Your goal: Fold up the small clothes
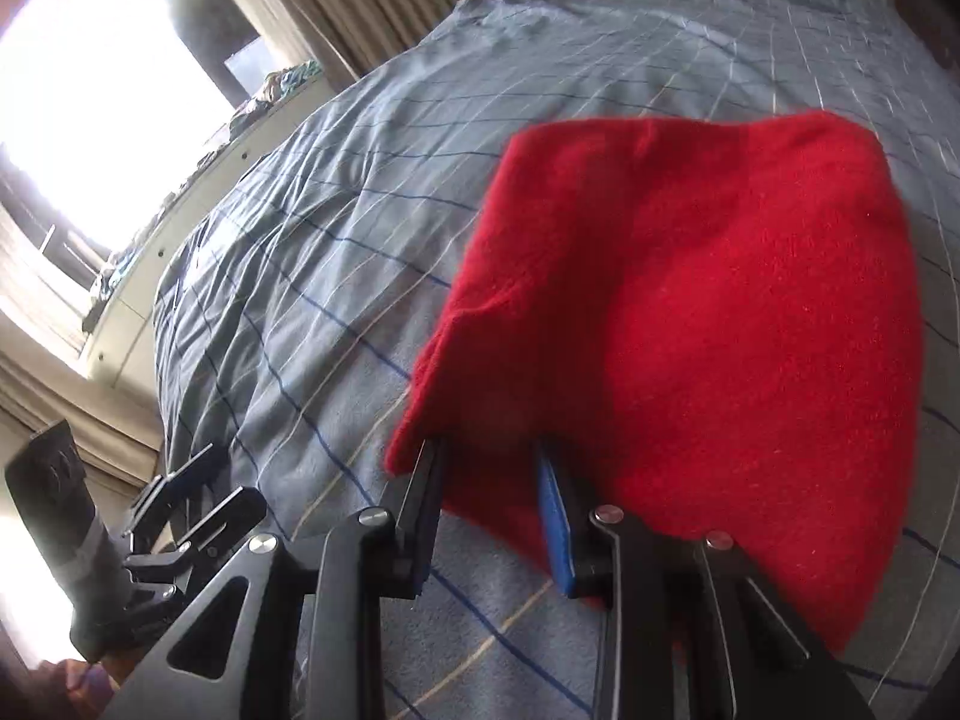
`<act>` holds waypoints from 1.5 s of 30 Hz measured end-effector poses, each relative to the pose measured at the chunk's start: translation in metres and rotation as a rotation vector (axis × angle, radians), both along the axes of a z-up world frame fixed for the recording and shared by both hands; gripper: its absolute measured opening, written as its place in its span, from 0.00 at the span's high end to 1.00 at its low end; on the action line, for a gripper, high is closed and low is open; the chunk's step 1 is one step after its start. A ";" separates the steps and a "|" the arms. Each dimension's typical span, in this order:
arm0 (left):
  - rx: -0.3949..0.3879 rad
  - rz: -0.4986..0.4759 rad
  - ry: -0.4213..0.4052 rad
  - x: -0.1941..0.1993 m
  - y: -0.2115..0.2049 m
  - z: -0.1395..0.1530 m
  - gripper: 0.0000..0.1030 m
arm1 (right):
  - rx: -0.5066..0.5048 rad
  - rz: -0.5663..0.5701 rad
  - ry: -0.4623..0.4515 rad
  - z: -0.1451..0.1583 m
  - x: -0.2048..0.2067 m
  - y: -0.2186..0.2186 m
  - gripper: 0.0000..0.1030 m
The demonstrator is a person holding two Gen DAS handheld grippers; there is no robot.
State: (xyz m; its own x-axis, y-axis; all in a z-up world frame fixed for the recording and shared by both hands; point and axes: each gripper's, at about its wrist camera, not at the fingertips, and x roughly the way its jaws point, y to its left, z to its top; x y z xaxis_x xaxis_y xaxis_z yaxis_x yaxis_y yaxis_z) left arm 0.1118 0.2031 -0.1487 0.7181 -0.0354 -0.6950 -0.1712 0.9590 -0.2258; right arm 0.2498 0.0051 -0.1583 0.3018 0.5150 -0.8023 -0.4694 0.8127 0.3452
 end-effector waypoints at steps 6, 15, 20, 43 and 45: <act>-0.033 -0.055 -0.035 0.005 -0.012 0.013 0.06 | -0.022 -0.110 -0.152 0.056 -0.031 -0.065 0.69; -0.151 -0.333 0.077 0.128 -0.062 0.058 0.01 | 0.136 -0.250 -0.009 0.030 -0.003 -0.129 0.21; -0.086 -0.280 0.272 0.193 -0.069 0.014 0.02 | 0.241 -0.412 0.102 0.013 0.062 -0.162 0.20; 0.209 -0.308 0.125 0.195 -0.105 0.058 0.32 | -0.069 -0.366 -0.172 0.064 0.100 -0.120 0.30; 0.266 -0.291 0.088 0.171 -0.098 0.057 0.26 | -0.124 -0.402 -0.184 0.058 0.086 -0.140 0.22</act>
